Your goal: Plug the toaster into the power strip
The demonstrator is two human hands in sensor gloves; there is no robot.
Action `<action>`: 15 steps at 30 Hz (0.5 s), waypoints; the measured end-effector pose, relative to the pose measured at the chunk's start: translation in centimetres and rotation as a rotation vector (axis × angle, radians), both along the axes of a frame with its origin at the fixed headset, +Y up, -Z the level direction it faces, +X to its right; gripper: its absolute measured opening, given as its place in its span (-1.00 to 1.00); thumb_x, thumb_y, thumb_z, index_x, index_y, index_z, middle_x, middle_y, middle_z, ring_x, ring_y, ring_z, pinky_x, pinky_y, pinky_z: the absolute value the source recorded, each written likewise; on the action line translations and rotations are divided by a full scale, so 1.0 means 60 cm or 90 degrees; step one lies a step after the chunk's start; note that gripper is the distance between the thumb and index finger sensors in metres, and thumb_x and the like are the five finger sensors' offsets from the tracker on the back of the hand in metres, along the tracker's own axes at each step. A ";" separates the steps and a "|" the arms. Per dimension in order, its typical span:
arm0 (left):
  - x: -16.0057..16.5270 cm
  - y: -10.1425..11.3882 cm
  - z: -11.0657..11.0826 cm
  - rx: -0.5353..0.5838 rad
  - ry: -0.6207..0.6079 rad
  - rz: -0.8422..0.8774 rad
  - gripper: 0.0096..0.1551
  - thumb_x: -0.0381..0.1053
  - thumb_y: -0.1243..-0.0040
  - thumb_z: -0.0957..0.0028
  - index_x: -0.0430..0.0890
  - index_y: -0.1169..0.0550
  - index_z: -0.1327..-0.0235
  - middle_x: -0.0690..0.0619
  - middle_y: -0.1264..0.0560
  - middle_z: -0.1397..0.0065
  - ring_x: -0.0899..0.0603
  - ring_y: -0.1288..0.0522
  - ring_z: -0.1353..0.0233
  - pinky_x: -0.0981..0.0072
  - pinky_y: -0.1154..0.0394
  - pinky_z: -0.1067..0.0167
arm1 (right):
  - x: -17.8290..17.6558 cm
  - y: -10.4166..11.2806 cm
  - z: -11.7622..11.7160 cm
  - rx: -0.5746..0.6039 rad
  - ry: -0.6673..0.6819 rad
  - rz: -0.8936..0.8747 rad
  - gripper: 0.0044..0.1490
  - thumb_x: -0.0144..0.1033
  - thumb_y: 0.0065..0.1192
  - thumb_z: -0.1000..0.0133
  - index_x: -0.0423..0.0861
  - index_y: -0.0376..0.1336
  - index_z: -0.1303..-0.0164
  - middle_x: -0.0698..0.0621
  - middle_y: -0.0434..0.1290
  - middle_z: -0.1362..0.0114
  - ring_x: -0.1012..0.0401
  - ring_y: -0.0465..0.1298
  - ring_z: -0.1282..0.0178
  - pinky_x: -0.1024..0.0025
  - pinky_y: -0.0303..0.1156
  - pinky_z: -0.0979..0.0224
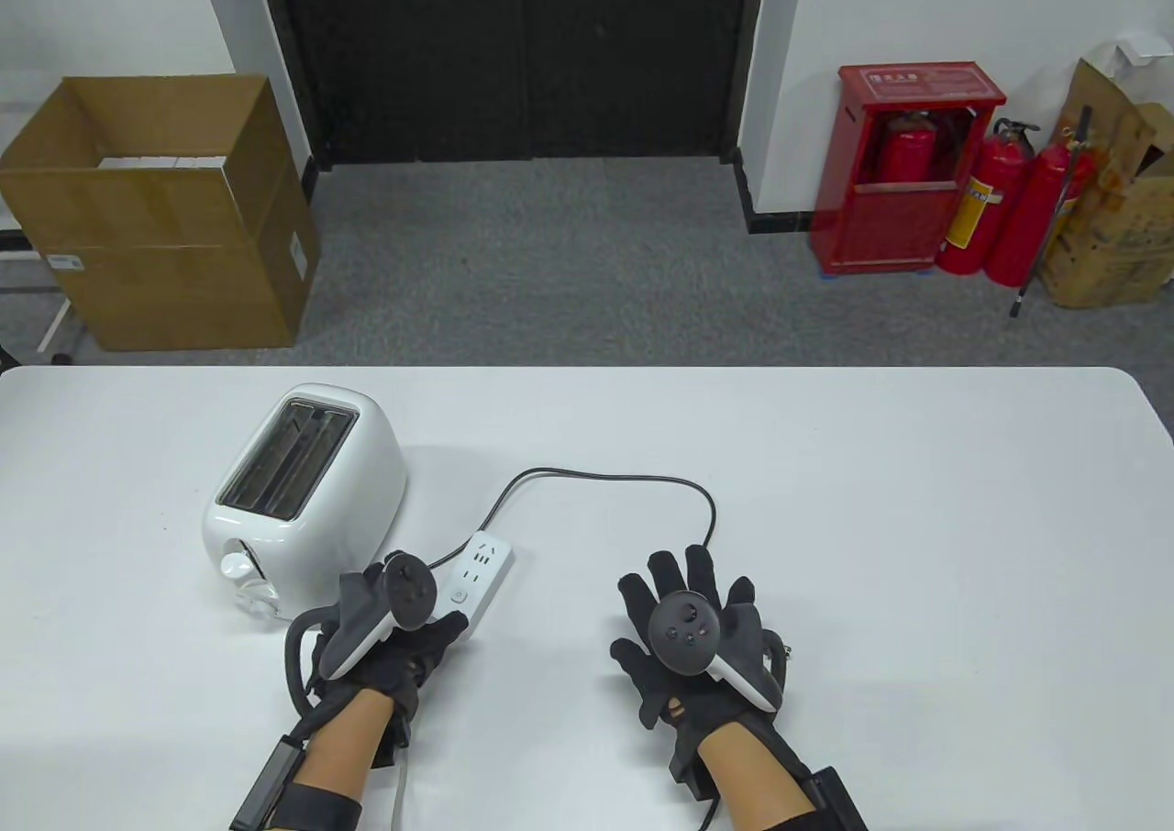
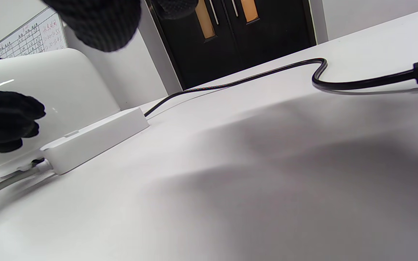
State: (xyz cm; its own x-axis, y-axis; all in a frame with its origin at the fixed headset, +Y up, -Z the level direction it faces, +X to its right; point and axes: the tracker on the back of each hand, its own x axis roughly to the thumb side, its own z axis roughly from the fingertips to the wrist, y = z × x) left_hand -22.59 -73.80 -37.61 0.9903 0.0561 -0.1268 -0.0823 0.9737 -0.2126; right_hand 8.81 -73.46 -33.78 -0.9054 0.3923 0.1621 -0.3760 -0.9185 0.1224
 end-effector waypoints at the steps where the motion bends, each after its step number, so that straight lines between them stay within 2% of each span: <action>1: 0.005 -0.003 -0.005 -0.011 0.013 0.000 0.22 0.56 -0.02 0.09 -0.14 0.03 -0.60 -0.18 -0.17 -0.66 -0.34 -0.31 -0.56 -0.31 -0.32 -0.38 | 0.001 0.000 0.000 -0.001 -0.001 -0.003 -0.08 0.16 0.11 0.00 0.19 -0.04 -0.59 0.02 -0.17 -0.79 -0.05 -0.48 -0.67 -0.43 -0.49 -0.40; 8: 0.020 -0.017 -0.018 -0.041 0.051 -0.006 0.21 0.55 -0.08 0.08 -0.15 -0.02 -0.59 -0.13 -0.30 -0.56 -0.28 -0.44 -0.42 -0.20 -0.41 -0.30 | 0.006 -0.001 -0.001 -0.007 -0.009 -0.008 -0.08 0.15 0.12 0.00 0.19 -0.03 -0.59 0.02 -0.17 -0.79 -0.05 -0.48 -0.67 -0.43 -0.50 -0.40; 15: 0.042 -0.023 -0.023 -0.040 0.056 -0.010 0.13 0.48 -0.13 0.02 -0.14 -0.04 -0.59 -0.11 -0.35 -0.53 -0.27 -0.48 -0.40 -0.20 -0.42 -0.29 | 0.009 -0.001 -0.002 -0.009 -0.015 -0.016 -0.09 0.15 0.12 0.00 0.19 -0.03 -0.59 0.01 -0.17 -0.78 -0.06 -0.48 -0.67 -0.43 -0.50 -0.40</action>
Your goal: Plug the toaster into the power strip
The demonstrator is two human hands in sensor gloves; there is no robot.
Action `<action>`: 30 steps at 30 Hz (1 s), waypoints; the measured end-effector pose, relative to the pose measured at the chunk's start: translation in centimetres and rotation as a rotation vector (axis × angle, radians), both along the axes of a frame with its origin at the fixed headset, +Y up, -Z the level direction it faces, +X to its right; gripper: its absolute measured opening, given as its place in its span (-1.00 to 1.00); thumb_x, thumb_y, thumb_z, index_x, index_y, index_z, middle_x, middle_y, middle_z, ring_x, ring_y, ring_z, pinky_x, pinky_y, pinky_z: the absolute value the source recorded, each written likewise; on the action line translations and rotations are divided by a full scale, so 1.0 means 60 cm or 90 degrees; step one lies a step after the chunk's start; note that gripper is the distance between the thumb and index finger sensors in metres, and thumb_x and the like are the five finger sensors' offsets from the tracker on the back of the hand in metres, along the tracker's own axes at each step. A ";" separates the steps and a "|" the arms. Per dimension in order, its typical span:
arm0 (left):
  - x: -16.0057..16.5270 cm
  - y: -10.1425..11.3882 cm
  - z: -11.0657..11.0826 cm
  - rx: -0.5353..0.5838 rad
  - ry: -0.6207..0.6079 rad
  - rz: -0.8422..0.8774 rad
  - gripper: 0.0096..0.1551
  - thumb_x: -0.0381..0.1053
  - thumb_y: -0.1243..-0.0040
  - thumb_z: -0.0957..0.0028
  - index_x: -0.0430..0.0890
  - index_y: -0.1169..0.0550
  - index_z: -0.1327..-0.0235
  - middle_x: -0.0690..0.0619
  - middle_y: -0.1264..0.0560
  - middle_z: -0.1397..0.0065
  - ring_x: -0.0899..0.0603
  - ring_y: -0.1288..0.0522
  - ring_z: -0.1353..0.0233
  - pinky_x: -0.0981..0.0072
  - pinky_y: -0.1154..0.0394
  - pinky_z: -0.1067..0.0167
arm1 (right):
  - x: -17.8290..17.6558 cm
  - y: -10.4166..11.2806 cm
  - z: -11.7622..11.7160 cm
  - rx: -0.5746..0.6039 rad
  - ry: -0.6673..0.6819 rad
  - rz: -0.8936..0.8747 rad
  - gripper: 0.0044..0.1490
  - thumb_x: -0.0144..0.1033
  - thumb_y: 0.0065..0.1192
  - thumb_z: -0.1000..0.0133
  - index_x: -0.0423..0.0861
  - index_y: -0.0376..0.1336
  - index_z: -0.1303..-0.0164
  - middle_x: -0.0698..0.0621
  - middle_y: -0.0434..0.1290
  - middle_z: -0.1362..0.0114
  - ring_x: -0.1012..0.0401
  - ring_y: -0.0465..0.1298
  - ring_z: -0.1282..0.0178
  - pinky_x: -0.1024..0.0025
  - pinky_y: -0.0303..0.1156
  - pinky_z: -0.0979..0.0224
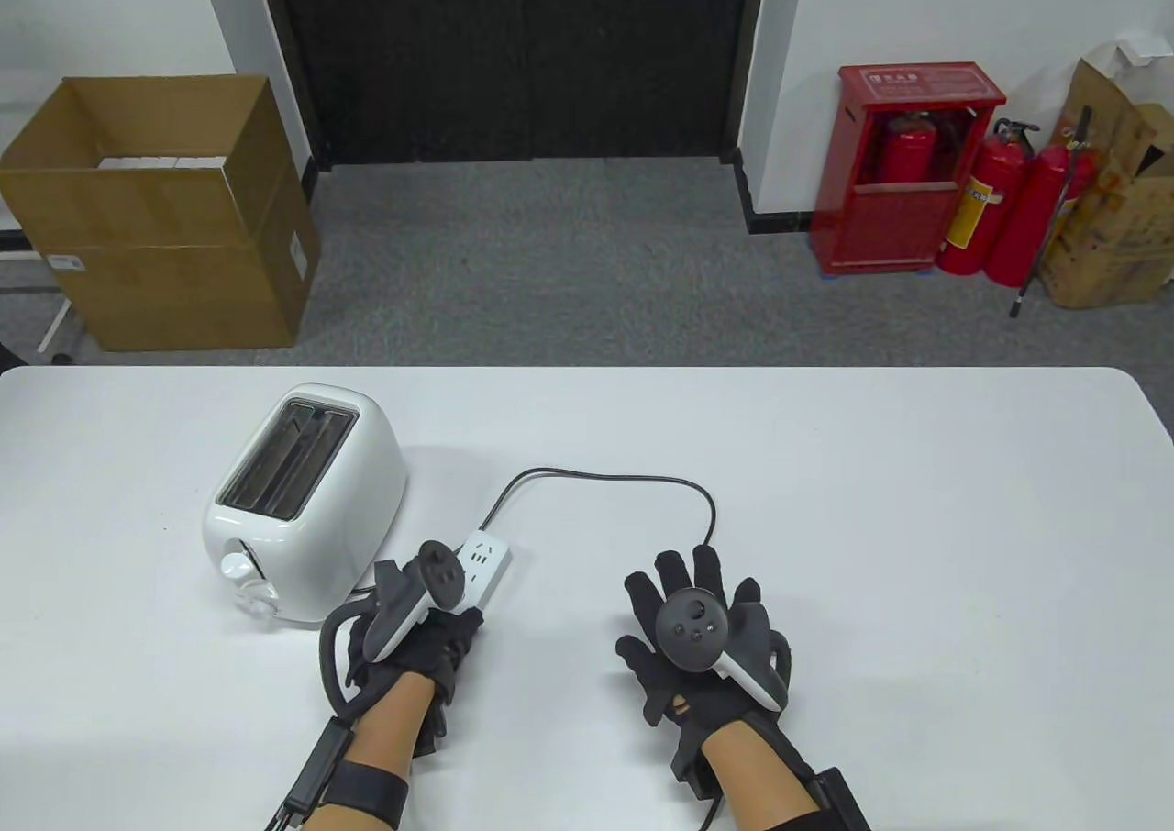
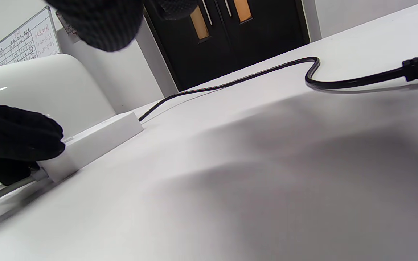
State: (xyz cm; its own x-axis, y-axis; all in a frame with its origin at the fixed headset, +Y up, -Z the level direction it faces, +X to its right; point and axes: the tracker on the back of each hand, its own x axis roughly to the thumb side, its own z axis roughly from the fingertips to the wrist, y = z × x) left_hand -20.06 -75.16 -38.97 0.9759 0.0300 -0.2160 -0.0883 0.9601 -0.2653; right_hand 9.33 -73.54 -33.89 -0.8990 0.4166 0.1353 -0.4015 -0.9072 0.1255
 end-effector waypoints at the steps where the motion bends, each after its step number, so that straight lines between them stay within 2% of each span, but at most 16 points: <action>1: 0.005 -0.001 -0.001 -0.005 -0.005 -0.009 0.13 0.47 -0.13 0.01 -0.14 -0.04 -0.59 -0.11 -0.35 -0.54 -0.27 -0.48 -0.40 -0.20 -0.43 -0.29 | 0.001 0.000 0.000 -0.001 -0.001 -0.001 -0.09 0.15 0.11 0.00 0.19 -0.03 -0.59 0.01 -0.17 -0.78 -0.06 -0.48 -0.67 -0.43 -0.50 -0.40; 5: 0.018 -0.012 -0.005 -0.014 -0.010 -0.026 0.10 0.44 -0.16 0.01 -0.14 -0.07 -0.58 -0.12 -0.40 -0.50 -0.26 -0.52 -0.36 -0.17 -0.45 -0.27 | 0.003 0.001 0.000 -0.001 -0.005 -0.005 -0.09 0.15 0.11 0.00 0.19 -0.03 -0.59 0.01 -0.17 -0.78 -0.06 -0.48 -0.67 -0.43 -0.50 -0.40; 10: 0.025 -0.007 -0.001 0.054 -0.027 -0.040 0.03 0.39 -0.20 0.01 -0.17 -0.17 -0.54 -0.14 -0.46 -0.44 -0.27 -0.56 -0.28 -0.15 -0.50 -0.23 | 0.009 0.002 -0.001 -0.002 -0.009 -0.014 -0.09 0.14 0.11 0.00 0.19 -0.03 -0.59 0.01 -0.17 -0.78 -0.06 -0.48 -0.67 -0.43 -0.50 -0.40; 16: 0.053 0.008 0.015 0.114 -0.097 -0.011 0.00 0.38 -0.17 0.01 -0.13 -0.17 -0.54 -0.13 -0.44 -0.45 -0.27 -0.55 -0.30 -0.15 -0.49 -0.25 | 0.010 0.002 -0.001 -0.002 -0.013 -0.016 -0.09 0.14 0.11 -0.01 0.19 -0.02 -0.59 0.01 -0.16 -0.78 -0.06 -0.48 -0.67 -0.43 -0.50 -0.40; 20: 0.083 0.006 0.034 0.132 -0.176 0.041 -0.02 0.37 -0.15 0.02 -0.09 -0.15 -0.55 -0.11 -0.41 -0.48 -0.26 -0.53 -0.34 -0.15 -0.48 -0.30 | 0.011 0.001 -0.001 -0.001 -0.010 -0.015 -0.09 0.14 0.11 -0.01 0.18 -0.02 -0.59 0.00 -0.16 -0.78 -0.06 -0.48 -0.67 -0.43 -0.50 -0.40; 26: 0.111 0.003 0.056 0.132 -0.249 0.079 -0.03 0.35 -0.15 0.03 -0.04 -0.14 -0.56 -0.05 -0.38 -0.53 -0.22 -0.51 -0.39 -0.12 -0.48 -0.34 | 0.013 -0.003 -0.002 -0.009 -0.012 -0.012 -0.10 0.13 0.11 -0.01 0.18 -0.02 -0.59 0.00 -0.16 -0.78 -0.06 -0.48 -0.67 -0.43 -0.50 -0.41; 30: 0.119 -0.005 0.061 0.128 -0.269 0.080 -0.03 0.35 -0.16 0.04 -0.02 -0.14 -0.56 -0.04 -0.38 -0.54 -0.21 -0.52 -0.41 -0.10 -0.49 -0.34 | 0.011 -0.006 -0.002 -0.010 -0.008 -0.004 -0.10 0.14 0.11 -0.01 0.18 -0.02 -0.59 0.00 -0.15 -0.78 -0.06 -0.47 -0.67 -0.43 -0.49 -0.41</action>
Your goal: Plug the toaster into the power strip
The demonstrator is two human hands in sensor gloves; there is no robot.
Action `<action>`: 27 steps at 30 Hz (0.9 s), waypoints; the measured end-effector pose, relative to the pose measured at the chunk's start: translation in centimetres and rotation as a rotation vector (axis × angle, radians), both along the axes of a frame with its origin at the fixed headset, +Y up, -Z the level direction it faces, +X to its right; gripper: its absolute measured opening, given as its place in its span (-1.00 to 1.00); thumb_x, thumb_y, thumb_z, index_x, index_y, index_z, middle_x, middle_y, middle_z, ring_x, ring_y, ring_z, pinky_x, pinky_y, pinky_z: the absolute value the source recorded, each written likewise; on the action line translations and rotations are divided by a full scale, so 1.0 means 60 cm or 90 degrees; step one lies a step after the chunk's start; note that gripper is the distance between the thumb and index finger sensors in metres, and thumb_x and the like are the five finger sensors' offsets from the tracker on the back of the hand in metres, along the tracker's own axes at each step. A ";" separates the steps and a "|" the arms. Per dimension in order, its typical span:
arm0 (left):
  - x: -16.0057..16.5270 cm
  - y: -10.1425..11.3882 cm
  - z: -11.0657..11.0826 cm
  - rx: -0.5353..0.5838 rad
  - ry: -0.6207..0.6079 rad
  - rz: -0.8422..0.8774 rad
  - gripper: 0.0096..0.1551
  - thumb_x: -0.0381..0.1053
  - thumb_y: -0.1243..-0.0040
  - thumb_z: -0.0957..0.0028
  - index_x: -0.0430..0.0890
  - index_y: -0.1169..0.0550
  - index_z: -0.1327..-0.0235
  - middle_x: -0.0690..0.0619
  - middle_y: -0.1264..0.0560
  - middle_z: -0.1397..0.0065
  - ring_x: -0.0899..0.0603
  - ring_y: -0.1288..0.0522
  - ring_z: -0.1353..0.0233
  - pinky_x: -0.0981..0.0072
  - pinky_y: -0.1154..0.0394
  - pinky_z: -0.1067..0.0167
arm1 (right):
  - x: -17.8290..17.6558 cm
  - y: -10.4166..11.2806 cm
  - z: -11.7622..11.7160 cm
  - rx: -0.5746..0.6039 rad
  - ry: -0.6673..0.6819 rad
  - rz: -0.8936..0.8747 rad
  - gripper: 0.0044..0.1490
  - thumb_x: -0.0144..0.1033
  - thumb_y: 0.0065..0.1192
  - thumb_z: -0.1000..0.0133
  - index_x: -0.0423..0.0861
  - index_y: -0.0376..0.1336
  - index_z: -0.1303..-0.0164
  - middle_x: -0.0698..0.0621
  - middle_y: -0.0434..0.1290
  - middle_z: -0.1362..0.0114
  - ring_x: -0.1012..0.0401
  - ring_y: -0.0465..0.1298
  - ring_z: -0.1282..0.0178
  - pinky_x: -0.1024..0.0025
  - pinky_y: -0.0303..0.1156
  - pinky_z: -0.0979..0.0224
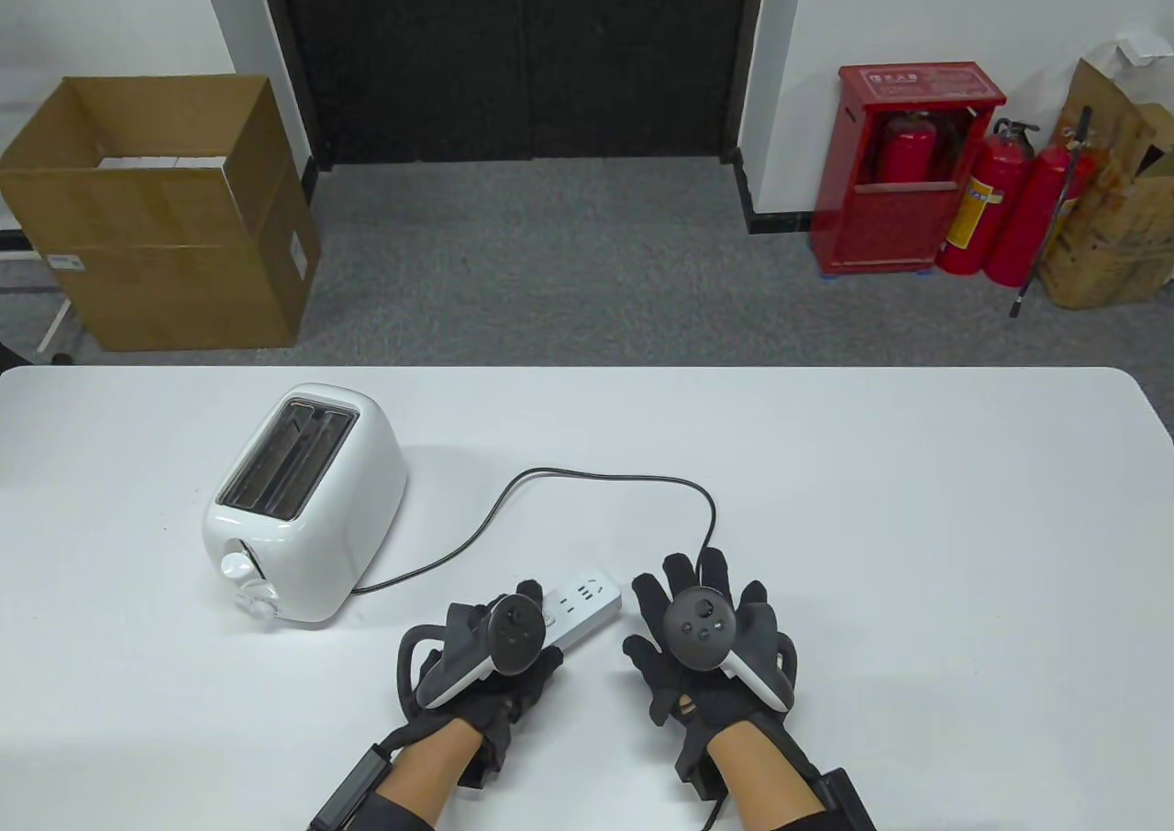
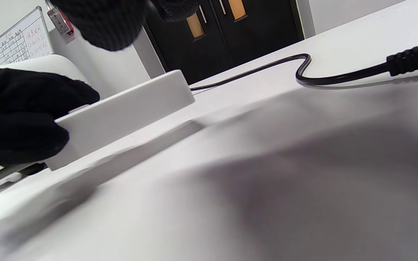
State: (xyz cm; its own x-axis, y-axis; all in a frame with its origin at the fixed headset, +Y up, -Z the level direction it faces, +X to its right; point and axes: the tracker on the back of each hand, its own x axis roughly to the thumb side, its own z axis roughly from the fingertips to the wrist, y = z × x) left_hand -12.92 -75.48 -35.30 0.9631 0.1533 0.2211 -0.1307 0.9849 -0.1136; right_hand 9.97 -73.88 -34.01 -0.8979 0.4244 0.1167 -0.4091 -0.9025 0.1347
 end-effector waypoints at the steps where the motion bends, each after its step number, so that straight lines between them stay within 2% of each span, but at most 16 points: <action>1: 0.002 -0.003 0.000 -0.005 -0.002 0.000 -0.04 0.34 -0.16 0.04 -0.02 -0.15 -0.56 -0.04 -0.37 -0.54 -0.21 -0.52 -0.41 -0.10 -0.49 -0.34 | 0.000 -0.001 0.000 0.000 0.001 0.002 -0.10 0.14 0.11 -0.01 0.18 -0.02 -0.59 0.00 -0.15 -0.78 -0.07 -0.47 -0.67 -0.43 -0.49 -0.41; 8: 0.008 -0.020 0.000 -0.035 -0.021 0.011 -0.06 0.29 -0.24 0.05 0.04 -0.17 -0.55 -0.02 -0.35 -0.56 -0.22 -0.49 -0.45 -0.13 -0.45 -0.37 | -0.001 -0.002 0.000 -0.006 0.000 0.007 -0.10 0.14 0.11 -0.01 0.18 -0.02 -0.59 0.00 -0.15 -0.78 -0.07 -0.46 -0.67 -0.43 -0.48 -0.41; 17: 0.008 -0.024 -0.001 -0.052 -0.023 0.014 -0.08 0.24 -0.27 0.05 0.04 -0.17 -0.55 0.00 -0.30 -0.60 -0.21 -0.43 -0.51 -0.16 -0.42 -0.39 | 0.003 0.003 -0.003 -0.014 -0.018 -0.003 -0.08 0.08 0.22 0.00 0.17 0.00 -0.58 0.00 -0.13 -0.78 -0.08 -0.44 -0.68 -0.43 -0.47 -0.42; 21: 0.010 -0.023 -0.001 -0.041 -0.022 0.001 -0.09 0.25 -0.27 0.06 0.04 -0.21 -0.54 0.00 -0.33 -0.60 -0.20 -0.46 -0.50 -0.17 -0.43 -0.38 | 0.015 0.016 -0.009 -0.005 -0.053 -0.009 -0.06 0.05 0.27 0.01 0.16 -0.01 -0.57 0.00 -0.09 -0.77 -0.11 -0.38 -0.69 -0.44 -0.42 -0.46; 24: 0.010 -0.023 -0.002 -0.048 -0.025 0.007 -0.11 0.28 -0.17 0.07 0.05 -0.21 -0.55 0.01 -0.33 -0.61 -0.19 -0.44 -0.53 -0.17 -0.42 -0.40 | 0.039 0.030 -0.017 0.015 -0.103 -0.010 -0.05 0.01 0.31 0.02 0.14 -0.01 -0.57 -0.04 -0.01 -0.74 -0.14 -0.28 -0.69 -0.44 -0.33 -0.48; 27: 0.010 -0.023 -0.003 -0.061 -0.025 0.016 -0.11 0.25 -0.15 0.05 0.03 -0.20 -0.55 -0.01 -0.31 -0.62 -0.21 -0.41 -0.53 -0.18 -0.40 -0.40 | 0.065 0.039 -0.028 0.022 -0.158 -0.018 0.00 -0.04 0.35 0.03 0.11 -0.05 -0.58 -0.06 0.03 -0.72 -0.16 -0.23 -0.68 -0.41 -0.28 -0.50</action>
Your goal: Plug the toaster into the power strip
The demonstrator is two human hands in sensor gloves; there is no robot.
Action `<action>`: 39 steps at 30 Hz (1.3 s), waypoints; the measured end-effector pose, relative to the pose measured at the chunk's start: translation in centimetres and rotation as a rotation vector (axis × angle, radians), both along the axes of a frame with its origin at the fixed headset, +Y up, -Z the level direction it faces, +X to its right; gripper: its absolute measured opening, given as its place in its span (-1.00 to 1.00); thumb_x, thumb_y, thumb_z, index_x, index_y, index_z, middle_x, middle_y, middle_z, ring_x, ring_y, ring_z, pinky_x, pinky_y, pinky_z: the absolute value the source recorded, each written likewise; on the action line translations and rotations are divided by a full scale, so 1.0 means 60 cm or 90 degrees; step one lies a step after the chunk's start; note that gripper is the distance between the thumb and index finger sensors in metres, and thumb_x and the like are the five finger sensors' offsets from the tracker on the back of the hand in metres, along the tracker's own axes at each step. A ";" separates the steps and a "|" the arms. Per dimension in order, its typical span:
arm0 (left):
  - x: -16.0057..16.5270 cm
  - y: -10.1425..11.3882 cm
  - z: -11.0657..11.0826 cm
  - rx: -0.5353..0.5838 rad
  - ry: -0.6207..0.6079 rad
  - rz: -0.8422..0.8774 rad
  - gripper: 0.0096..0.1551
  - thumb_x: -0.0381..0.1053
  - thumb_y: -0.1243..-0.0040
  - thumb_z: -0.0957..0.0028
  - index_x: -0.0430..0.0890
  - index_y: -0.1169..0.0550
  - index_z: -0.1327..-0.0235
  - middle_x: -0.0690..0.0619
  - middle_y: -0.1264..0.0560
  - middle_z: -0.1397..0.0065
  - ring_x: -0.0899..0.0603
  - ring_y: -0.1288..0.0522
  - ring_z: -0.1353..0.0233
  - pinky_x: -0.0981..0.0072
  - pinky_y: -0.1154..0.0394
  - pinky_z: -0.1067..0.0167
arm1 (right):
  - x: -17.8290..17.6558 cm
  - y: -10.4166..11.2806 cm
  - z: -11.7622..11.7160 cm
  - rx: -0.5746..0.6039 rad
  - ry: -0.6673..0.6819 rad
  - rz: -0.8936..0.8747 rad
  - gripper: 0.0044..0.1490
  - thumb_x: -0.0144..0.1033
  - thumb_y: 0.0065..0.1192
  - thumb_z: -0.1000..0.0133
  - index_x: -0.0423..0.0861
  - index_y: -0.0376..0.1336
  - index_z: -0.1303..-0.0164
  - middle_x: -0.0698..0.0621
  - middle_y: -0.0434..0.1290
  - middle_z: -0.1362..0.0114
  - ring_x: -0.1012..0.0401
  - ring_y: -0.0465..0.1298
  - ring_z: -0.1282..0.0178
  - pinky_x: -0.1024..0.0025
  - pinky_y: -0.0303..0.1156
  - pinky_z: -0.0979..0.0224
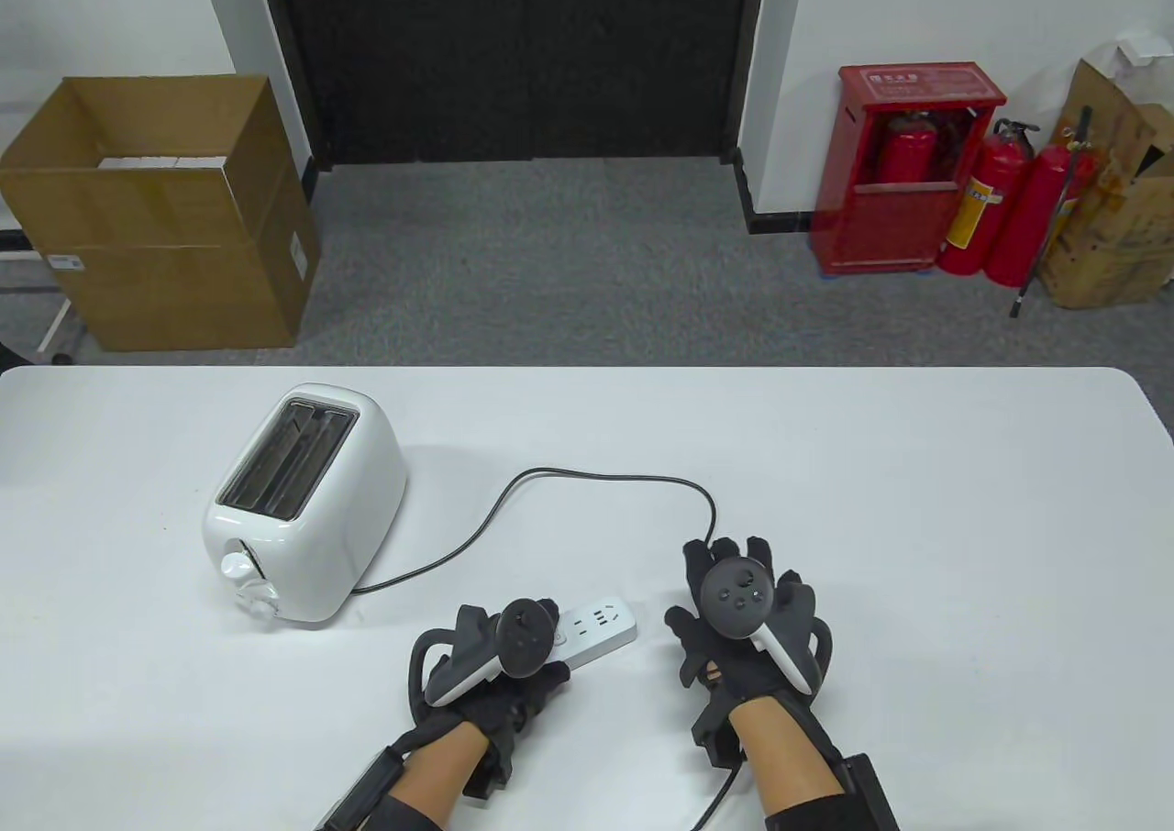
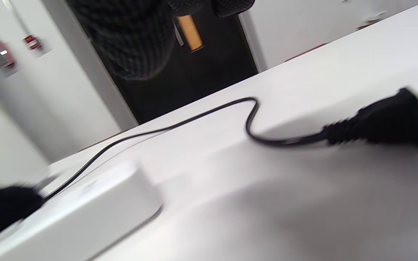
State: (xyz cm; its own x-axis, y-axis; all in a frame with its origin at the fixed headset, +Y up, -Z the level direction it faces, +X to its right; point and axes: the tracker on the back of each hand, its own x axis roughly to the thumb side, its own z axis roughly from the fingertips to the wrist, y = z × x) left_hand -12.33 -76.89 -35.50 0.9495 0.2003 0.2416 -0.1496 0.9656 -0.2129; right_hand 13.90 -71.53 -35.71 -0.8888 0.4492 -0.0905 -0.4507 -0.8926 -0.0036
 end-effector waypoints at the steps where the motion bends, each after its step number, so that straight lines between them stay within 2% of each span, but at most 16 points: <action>1: 0.000 0.001 0.000 -0.004 0.000 -0.001 -0.12 0.24 -0.16 0.04 0.03 -0.19 -0.56 -0.01 -0.31 -0.62 -0.22 -0.41 -0.53 -0.18 -0.40 -0.40 | 0.012 0.003 -0.006 -0.006 -0.023 -0.002 0.00 -0.05 0.35 0.03 0.10 -0.06 -0.58 -0.07 0.03 -0.71 -0.16 -0.21 -0.67 -0.40 -0.26 -0.51; 5: 0.002 0.001 -0.001 -0.012 0.004 -0.002 -0.10 0.24 -0.19 0.04 0.03 -0.18 -0.56 -0.01 -0.30 -0.62 -0.21 -0.40 -0.54 -0.16 -0.40 -0.41 | 0.049 0.010 -0.027 -0.045 -0.091 -0.004 0.00 -0.11 0.37 0.02 0.08 -0.05 -0.58 -0.08 0.07 -0.68 -0.18 -0.15 -0.63 -0.37 -0.21 -0.52; 8: -0.002 0.001 -0.005 -0.022 0.009 0.006 -0.09 0.25 -0.22 0.05 0.04 -0.18 -0.55 0.01 -0.31 -0.61 -0.20 -0.40 -0.54 -0.16 -0.41 -0.41 | 0.067 0.004 -0.041 -0.109 -0.113 0.015 -0.06 -0.13 0.39 0.03 0.03 0.05 -0.56 -0.13 0.16 -0.63 -0.20 -0.08 -0.60 -0.36 -0.17 -0.51; 12: -0.002 0.000 -0.008 -0.029 0.014 0.004 -0.05 0.23 -0.33 0.07 0.05 -0.18 -0.55 0.03 -0.32 -0.60 -0.18 -0.39 -0.54 -0.17 -0.40 -0.41 | 0.067 -0.022 -0.052 -0.211 -0.093 0.069 -0.13 -0.14 0.42 0.04 -0.01 0.17 -0.50 -0.16 0.28 -0.55 -0.23 0.04 -0.54 -0.35 -0.08 -0.49; 14: -0.001 0.002 -0.008 -0.012 0.008 -0.015 -0.05 0.23 -0.33 0.08 0.06 -0.18 -0.54 0.04 -0.33 -0.60 -0.16 -0.41 -0.53 -0.15 -0.42 -0.41 | 0.060 -0.035 -0.053 -0.239 -0.080 0.112 -0.14 -0.13 0.44 0.06 -0.02 0.21 -0.48 -0.16 0.33 -0.52 -0.23 0.09 -0.51 -0.35 -0.03 -0.48; 18: -0.005 0.001 -0.012 -0.033 0.025 0.011 -0.07 0.22 -0.36 0.07 0.09 -0.20 -0.53 0.07 -0.33 -0.59 -0.15 -0.41 -0.53 -0.15 -0.41 -0.41 | 0.043 -0.059 -0.056 -0.298 -0.056 0.193 -0.18 -0.13 0.45 0.07 -0.04 0.26 -0.44 -0.17 0.40 -0.46 -0.24 0.17 -0.45 -0.32 0.07 -0.43; 23: -0.006 0.001 -0.015 -0.041 0.032 0.021 -0.08 0.23 -0.37 0.07 0.12 -0.20 -0.52 0.08 -0.34 -0.58 -0.15 -0.40 -0.52 -0.12 -0.40 -0.43 | 0.018 -0.068 -0.063 -0.288 -0.038 0.265 -0.23 -0.22 0.42 0.02 -0.06 0.25 -0.43 -0.22 0.41 -0.39 -0.24 0.25 -0.37 -0.29 0.16 -0.39; 26: -0.007 0.000 -0.015 -0.039 0.033 0.027 -0.08 0.24 -0.37 0.07 0.13 -0.21 -0.52 0.09 -0.34 -0.58 -0.14 -0.40 -0.52 -0.12 -0.40 -0.43 | 0.005 -0.071 -0.067 -0.290 -0.033 0.299 -0.26 -0.31 0.39 0.00 -0.10 0.23 -0.43 -0.18 0.48 -0.25 -0.23 0.33 -0.26 -0.27 0.23 -0.33; 30: -0.008 0.000 -0.016 -0.045 0.034 0.035 -0.09 0.24 -0.38 0.07 0.13 -0.21 -0.51 0.09 -0.33 -0.58 -0.14 -0.39 -0.52 -0.12 -0.39 -0.43 | -0.009 -0.071 -0.071 -0.315 -0.024 0.332 -0.29 -0.33 0.24 -0.03 -0.16 0.21 -0.43 -0.16 0.45 -0.22 -0.21 0.32 -0.22 -0.24 0.25 -0.30; 32: -0.008 0.000 -0.015 -0.044 0.033 0.035 -0.08 0.24 -0.38 0.07 0.13 -0.21 -0.51 0.10 -0.34 -0.58 -0.14 -0.39 -0.51 -0.12 -0.38 -0.43 | -0.010 -0.061 -0.073 -0.282 -0.014 0.276 -0.37 -0.33 0.18 -0.03 -0.16 0.31 -0.34 -0.15 0.43 -0.22 -0.21 0.30 -0.22 -0.23 0.26 -0.30; 34: -0.009 0.000 -0.016 -0.046 0.033 0.038 -0.08 0.24 -0.38 0.07 0.14 -0.21 -0.51 0.10 -0.33 -0.58 -0.14 -0.39 -0.51 -0.12 -0.38 -0.44 | -0.014 -0.045 -0.074 -0.224 0.004 0.176 -0.39 -0.31 0.20 -0.01 -0.14 0.32 -0.31 -0.13 0.44 -0.22 -0.20 0.33 -0.21 -0.21 0.30 -0.25; 39: -0.009 0.000 -0.015 -0.039 0.032 0.031 -0.07 0.24 -0.37 0.09 0.13 -0.20 -0.51 0.10 -0.33 -0.57 -0.13 -0.39 -0.51 -0.13 -0.37 -0.44 | -0.041 -0.019 -0.070 -0.156 0.041 -0.027 -0.40 -0.25 0.29 0.03 -0.15 0.32 -0.22 -0.10 0.48 -0.16 -0.17 0.41 -0.09 -0.07 0.42 -0.06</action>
